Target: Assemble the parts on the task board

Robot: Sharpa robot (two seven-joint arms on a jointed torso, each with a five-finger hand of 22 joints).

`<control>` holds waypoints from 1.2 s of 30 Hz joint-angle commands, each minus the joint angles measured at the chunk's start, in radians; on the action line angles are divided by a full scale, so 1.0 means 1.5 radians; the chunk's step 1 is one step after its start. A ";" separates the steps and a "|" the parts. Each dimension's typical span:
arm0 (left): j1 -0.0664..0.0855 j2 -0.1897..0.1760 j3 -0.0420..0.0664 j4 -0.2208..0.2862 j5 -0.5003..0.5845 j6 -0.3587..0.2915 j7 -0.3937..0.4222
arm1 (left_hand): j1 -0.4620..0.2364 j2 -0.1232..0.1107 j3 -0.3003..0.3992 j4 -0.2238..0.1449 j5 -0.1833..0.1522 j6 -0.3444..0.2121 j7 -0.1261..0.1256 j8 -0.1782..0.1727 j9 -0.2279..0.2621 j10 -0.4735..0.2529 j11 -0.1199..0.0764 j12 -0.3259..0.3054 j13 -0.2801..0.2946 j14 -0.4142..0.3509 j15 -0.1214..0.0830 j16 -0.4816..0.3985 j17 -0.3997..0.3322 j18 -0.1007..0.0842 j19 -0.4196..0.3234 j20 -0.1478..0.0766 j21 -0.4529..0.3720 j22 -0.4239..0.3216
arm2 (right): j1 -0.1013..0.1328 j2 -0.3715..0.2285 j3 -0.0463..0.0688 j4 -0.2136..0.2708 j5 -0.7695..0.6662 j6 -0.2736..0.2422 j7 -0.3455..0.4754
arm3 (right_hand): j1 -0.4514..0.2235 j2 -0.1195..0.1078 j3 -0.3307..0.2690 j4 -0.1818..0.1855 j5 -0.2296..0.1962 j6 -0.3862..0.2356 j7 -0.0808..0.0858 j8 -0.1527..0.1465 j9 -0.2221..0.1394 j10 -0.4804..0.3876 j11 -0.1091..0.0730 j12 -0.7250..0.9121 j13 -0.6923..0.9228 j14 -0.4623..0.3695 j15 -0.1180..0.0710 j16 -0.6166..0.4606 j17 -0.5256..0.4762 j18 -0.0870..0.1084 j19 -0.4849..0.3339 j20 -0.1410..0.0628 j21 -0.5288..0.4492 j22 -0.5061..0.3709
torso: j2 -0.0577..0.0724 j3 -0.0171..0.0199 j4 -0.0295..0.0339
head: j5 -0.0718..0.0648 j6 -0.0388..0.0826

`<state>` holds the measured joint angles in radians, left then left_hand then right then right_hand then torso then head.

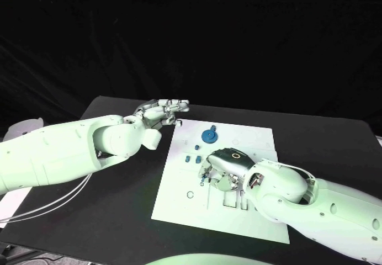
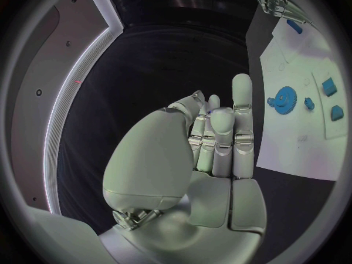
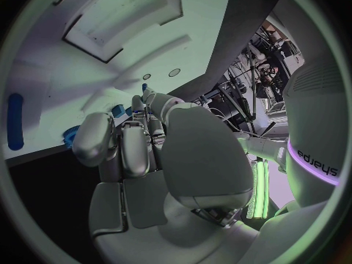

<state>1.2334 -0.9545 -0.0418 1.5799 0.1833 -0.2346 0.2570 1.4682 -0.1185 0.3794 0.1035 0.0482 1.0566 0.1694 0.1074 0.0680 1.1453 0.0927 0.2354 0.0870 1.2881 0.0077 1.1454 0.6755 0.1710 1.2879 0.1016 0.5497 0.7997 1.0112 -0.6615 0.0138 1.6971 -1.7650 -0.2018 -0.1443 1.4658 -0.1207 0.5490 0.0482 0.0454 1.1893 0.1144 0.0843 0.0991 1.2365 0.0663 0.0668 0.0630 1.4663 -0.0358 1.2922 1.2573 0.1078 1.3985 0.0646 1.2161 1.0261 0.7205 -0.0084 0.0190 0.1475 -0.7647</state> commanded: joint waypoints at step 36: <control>0.000 0.001 0.000 0.003 -0.005 0.017 -0.002 | -0.004 -0.001 0.003 0.000 0.004 -0.006 0.001 -0.001 -0.001 -0.007 0.000 0.004 0.001 -0.005 -0.001 -0.002 -0.002 0.007 -0.004 0.001 -0.003 -0.001 | -0.006 0.021 -0.009 -0.016 -0.026 0.070 -0.026 | -0.040 -0.013 -0.029 -0.001 0.003 -0.023 0.009 -0.016 -0.002 -0.028 0.003 -0.005 -0.002 0.033 0.013 -0.001 -0.005 -0.001 -0.006 0.009 -0.005 -0.010 | 0.000 0.0000 0.0006 | 0.002 -0.006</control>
<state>1.2334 -0.9547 -0.0418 1.5813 0.1809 -0.2300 0.2524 1.4682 -0.1185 0.3794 0.1035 0.0483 1.0519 0.1710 0.1074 0.0680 1.1417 0.0963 0.2354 0.0869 1.2867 0.0090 1.1454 0.6743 0.1711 1.2879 0.1016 0.5497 0.7998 1.0061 -0.6320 0.0037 1.6774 -1.7860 -0.1416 -0.1597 1.4133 -0.1322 0.5128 0.0462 0.0505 1.1668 0.1255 0.0652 0.1009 1.2156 0.0627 0.0655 0.0653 1.4648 -0.0227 1.2918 1.2514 0.1079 1.3907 0.0723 1.2160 1.0148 0.7206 -0.0085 0.0198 0.1508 -0.7732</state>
